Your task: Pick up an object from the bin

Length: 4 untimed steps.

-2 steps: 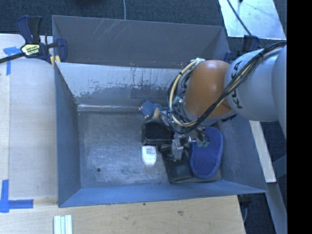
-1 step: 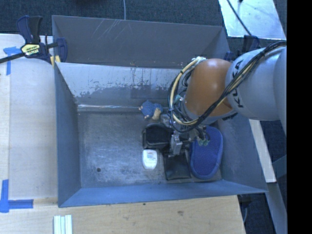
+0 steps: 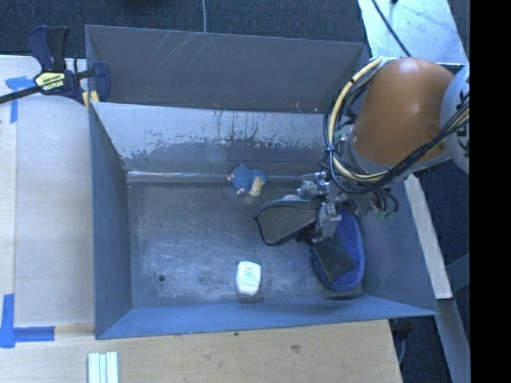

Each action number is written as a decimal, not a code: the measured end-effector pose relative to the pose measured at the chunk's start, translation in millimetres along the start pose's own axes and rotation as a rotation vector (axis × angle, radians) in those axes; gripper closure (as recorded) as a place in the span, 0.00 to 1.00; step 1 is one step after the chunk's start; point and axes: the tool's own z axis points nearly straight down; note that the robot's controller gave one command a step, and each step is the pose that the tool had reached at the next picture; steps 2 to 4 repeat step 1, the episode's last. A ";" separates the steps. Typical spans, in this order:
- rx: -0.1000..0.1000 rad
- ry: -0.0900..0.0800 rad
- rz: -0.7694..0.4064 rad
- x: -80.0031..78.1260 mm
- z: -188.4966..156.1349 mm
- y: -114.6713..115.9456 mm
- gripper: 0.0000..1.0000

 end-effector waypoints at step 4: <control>0.000 -0.003 -0.008 -28.6 -135.7 10.8 1.00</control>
Offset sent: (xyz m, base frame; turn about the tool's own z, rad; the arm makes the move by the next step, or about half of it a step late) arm 0.0250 0.0157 0.1335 -0.0066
